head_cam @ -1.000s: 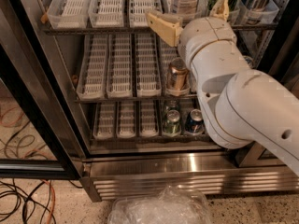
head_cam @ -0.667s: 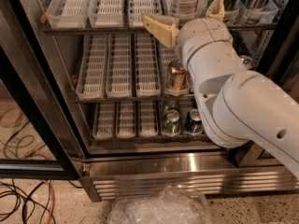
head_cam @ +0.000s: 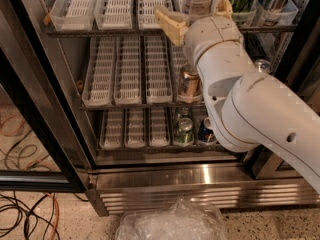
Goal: Pick blue plastic bottle from top shelf of fridge
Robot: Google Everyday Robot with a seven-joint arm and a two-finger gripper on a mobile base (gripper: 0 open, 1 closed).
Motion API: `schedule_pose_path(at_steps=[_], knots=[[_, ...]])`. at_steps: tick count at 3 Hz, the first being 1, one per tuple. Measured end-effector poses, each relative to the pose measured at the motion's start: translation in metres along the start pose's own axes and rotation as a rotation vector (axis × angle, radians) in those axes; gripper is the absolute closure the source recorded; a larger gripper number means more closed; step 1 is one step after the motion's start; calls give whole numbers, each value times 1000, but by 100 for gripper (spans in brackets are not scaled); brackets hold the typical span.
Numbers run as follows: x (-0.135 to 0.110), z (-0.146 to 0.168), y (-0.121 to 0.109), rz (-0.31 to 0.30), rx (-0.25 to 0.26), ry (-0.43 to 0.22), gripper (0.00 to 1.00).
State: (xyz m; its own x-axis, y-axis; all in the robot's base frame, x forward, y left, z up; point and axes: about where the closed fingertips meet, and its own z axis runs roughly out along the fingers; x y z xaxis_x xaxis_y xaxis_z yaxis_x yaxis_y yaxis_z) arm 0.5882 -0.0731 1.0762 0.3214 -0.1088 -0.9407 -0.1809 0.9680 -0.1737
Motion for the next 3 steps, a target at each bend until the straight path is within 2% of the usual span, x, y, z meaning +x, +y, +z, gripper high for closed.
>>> schedule_pose_path(at_steps=[2,3], knots=[[2,7,0,10,27,-12,18],[4,9,-3,32,60,-17,18]])
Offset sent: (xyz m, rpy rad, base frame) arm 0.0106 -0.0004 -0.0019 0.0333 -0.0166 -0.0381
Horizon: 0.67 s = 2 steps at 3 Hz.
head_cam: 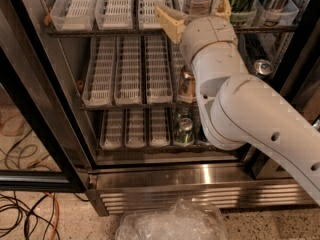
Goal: Pick blue plastic bottle from top shelf of fridge
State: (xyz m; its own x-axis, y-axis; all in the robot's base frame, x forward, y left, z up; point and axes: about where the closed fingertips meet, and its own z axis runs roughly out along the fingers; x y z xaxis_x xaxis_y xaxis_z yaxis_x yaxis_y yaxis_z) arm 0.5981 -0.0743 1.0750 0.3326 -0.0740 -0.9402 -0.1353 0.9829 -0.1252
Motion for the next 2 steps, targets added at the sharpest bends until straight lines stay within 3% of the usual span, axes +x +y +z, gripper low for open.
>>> schedule_pose_path(at_steps=[2], knots=[[-5,9,-18,44,88,-27,20]])
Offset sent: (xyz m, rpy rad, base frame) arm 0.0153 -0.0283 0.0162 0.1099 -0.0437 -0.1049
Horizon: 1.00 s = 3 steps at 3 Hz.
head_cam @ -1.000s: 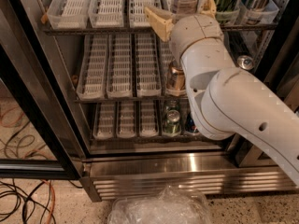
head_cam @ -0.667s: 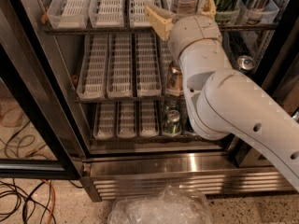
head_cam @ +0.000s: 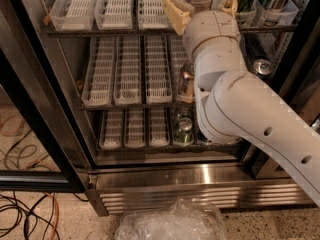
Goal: Pick blue plastic bottle from top shelf of fridge
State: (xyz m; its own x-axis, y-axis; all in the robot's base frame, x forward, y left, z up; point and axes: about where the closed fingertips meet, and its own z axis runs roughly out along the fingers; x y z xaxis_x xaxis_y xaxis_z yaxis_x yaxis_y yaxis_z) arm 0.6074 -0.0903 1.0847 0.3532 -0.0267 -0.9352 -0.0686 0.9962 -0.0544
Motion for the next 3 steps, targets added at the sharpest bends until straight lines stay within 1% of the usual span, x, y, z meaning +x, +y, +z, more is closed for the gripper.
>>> schedule_pose_path(at_steps=[1,2,3], knots=[[-3,5,-4,-1,11,-11,24],[4,51,-13,-28,5,-18,25],[4,51,-13,-28,5,-18,24]])
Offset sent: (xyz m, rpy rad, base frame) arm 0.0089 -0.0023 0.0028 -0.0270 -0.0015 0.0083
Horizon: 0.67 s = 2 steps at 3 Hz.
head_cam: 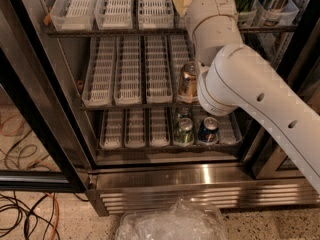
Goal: Pick blue plastic bottle from top shelf of fridge
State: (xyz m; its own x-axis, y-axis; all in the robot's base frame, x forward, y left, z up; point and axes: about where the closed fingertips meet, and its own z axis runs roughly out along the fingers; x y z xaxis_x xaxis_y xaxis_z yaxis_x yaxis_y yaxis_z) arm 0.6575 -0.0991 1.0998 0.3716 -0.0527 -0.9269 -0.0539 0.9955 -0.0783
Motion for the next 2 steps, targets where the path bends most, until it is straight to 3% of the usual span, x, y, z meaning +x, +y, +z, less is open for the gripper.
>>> schedule_pose_path(at_steps=[2], knots=[[25,-4,0,4,15,42,25]])
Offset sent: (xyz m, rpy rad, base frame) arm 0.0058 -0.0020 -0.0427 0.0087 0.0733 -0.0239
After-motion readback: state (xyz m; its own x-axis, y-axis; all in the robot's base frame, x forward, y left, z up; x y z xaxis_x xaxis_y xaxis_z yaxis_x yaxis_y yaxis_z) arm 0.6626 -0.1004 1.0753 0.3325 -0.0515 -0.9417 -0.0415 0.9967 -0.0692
